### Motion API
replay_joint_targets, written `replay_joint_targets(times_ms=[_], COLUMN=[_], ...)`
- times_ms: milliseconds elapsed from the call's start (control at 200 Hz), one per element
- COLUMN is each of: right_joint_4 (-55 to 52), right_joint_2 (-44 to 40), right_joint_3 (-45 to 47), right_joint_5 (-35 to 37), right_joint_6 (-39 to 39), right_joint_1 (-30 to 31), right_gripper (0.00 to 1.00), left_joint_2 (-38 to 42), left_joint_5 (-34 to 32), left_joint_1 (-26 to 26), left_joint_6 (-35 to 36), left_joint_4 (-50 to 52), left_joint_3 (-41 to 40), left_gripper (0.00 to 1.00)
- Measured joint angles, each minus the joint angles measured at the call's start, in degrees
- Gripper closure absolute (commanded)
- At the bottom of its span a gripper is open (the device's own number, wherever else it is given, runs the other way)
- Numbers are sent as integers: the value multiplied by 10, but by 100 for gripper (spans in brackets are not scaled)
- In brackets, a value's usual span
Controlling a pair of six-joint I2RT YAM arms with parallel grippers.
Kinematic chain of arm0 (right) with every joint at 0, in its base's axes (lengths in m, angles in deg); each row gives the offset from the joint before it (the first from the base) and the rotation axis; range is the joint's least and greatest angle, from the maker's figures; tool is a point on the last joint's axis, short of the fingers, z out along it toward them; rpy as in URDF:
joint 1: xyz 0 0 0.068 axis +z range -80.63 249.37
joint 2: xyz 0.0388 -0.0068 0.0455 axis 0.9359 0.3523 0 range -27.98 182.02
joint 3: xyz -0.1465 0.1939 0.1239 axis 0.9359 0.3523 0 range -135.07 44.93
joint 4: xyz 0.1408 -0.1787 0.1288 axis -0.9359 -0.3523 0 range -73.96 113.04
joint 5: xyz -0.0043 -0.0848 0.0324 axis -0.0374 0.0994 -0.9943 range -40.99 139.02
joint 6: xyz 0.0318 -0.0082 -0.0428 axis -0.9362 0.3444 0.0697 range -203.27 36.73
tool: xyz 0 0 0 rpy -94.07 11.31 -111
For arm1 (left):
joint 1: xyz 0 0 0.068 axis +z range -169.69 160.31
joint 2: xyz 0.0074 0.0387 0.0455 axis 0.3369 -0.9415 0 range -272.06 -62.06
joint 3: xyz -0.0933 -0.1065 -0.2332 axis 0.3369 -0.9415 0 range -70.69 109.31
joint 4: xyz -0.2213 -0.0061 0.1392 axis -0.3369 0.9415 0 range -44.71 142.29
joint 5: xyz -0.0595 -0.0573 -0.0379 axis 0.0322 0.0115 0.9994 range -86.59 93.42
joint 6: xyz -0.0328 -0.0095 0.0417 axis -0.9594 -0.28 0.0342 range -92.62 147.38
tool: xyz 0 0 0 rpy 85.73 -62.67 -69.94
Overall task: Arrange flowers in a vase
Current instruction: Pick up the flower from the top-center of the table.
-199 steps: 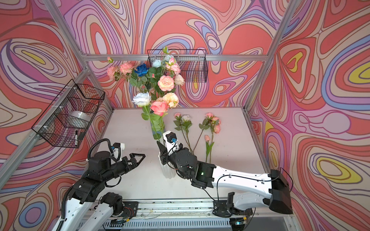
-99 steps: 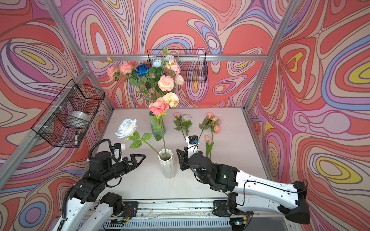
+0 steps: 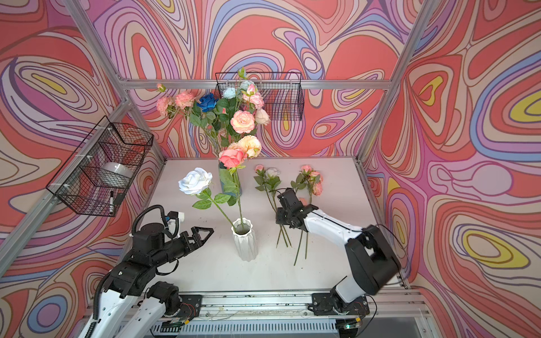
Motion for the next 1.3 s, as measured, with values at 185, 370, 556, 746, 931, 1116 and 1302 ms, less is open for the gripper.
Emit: replay_joint_targets(times_ms=[185, 370, 556, 746, 931, 1116, 1302], right_joint_4=[-20, -51, -72, -95, -89, -57, 15], right_joint_2=[97, 159, 220, 275, 280, 215, 48], right_joint_3=[-81, -169, -237, -286, -283, -200, -80], right_joint_5=[2, 14, 27, 36, 39, 39, 54], right_joint_6=[72, 121, 150, 166, 171, 167, 144], right_joint_1=[0, 0, 0, 0, 0, -1, -3], right_gripper=[66, 66, 70, 85, 100, 100, 100], left_joint_2=[0, 0, -1, -1, -2, -9, -9], left_joint_5=[0, 0, 0, -1, -3, -4, -4], left_joint_1=[0, 0, 0, 0, 0, 0, 0], left_joint_6=[2, 2, 4, 6, 9, 10, 10], left_joint_4=[0, 0, 0, 0, 0, 0, 0], left_joint_3=[0, 0, 0, 0, 0, 0, 1], left_gripper=[5, 5, 5, 5, 5, 5, 5])
